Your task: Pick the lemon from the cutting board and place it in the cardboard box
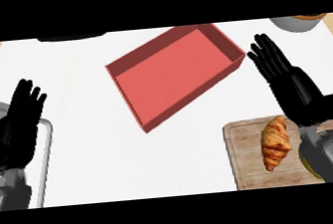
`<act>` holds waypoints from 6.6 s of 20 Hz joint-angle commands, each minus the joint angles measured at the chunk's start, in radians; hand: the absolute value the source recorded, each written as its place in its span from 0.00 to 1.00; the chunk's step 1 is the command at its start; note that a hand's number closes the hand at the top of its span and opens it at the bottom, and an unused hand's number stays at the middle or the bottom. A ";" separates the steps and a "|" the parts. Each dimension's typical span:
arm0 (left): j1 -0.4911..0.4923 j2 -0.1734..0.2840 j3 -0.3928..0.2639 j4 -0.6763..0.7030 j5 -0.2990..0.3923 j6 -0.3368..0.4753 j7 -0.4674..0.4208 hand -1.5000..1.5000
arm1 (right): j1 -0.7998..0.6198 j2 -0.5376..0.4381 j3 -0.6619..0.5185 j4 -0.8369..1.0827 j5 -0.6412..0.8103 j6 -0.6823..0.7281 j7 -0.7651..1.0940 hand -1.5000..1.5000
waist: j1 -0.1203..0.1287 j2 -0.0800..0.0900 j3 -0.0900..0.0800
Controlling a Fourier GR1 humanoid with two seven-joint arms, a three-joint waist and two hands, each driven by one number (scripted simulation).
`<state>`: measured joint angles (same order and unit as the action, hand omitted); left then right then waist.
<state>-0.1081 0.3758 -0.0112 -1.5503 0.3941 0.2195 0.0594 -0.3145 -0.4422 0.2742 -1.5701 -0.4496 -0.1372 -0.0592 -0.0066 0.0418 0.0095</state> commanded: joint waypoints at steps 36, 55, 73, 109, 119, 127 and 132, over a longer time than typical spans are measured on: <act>-0.112 -0.036 -0.325 0.003 -0.280 -0.134 0.009 0.50 | 0.628 -0.470 0.158 -0.572 1.039 -0.352 1.310 0.00 | -0.003 -0.042 -0.015; -0.118 -0.080 -0.284 0.077 -0.323 -0.191 -0.046 0.50 | 0.488 -0.145 0.151 -0.365 1.195 -0.133 1.351 0.00 | 0.006 -0.040 -0.010; -0.124 -0.128 -0.212 0.092 -0.373 -0.247 -0.033 0.50 | 0.458 0.030 0.017 -0.182 1.206 -0.007 1.175 0.00 | 0.005 -0.041 -0.010; -0.133 -0.232 -0.220 0.025 -0.450 -0.366 0.006 0.50 | 0.247 0.018 0.381 -0.209 1.440 0.227 0.529 1.00 | 0.190 -0.025 -0.010; -0.057 -0.193 -0.141 0.002 -0.444 -0.342 -0.002 0.50 | 0.029 0.022 0.429 -0.324 1.406 0.240 0.196 1.00 | 0.018 -0.044 -0.010; -0.123 -0.222 -0.133 0.025 -0.459 -0.334 0.045 0.50 | 0.067 0.023 0.290 -0.662 1.200 0.389 0.212 1.00 | 0.000 -0.043 -0.010; -0.121 -0.259 -0.147 0.074 -0.502 -0.301 0.000 0.50 | 0.015 0.091 0.171 -0.808 1.087 0.521 0.396 1.00 | 0.001 -0.043 -0.010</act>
<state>-0.2020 0.1405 -0.1537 -1.5242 -0.0808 -0.0978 0.0777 -0.2579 -0.4039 0.5083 -2.2804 0.7203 0.2872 0.2296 -0.0032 -0.0018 -0.0004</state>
